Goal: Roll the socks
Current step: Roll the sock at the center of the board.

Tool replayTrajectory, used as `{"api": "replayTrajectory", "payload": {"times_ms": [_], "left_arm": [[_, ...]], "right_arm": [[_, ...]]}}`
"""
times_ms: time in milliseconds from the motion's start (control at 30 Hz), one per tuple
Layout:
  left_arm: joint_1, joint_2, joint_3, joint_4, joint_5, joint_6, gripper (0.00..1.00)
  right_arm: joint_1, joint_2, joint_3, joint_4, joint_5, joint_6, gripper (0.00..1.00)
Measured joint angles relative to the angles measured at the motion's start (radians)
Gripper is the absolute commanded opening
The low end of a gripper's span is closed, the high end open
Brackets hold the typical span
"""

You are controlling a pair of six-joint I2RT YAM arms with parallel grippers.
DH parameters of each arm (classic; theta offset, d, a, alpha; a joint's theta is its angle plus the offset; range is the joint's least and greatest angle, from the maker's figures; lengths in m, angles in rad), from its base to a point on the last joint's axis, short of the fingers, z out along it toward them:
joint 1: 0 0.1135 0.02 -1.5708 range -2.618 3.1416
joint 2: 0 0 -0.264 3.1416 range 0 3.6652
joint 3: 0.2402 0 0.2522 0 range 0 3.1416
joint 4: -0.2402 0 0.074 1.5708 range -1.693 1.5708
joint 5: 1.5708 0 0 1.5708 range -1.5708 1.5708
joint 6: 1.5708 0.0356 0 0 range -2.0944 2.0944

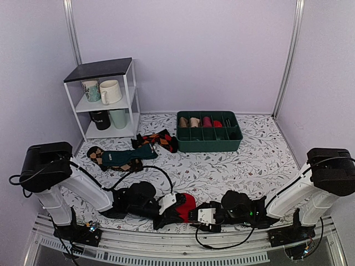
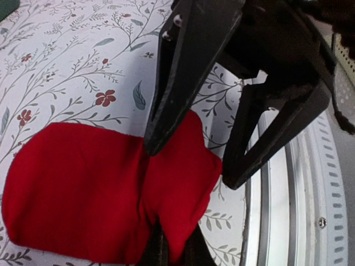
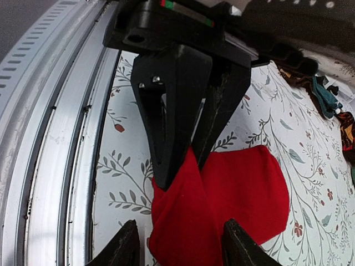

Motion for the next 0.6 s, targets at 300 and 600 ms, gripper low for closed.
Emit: {"api": "replayTrajectory", "payload": {"times_ms": [300,600], "left_arm": [[0.005,0.005,0.001,0.005,0.014,-0.001,0.00],[-0.008,-0.035,-0.023,-0.014,-0.055,0.010,0.36]], "right_arm": [[0.000,0.050,0.052,-0.063,0.024,0.021,0.21],[-0.022,0.061,0.101,-0.141,-0.003,0.127,0.10]]}}
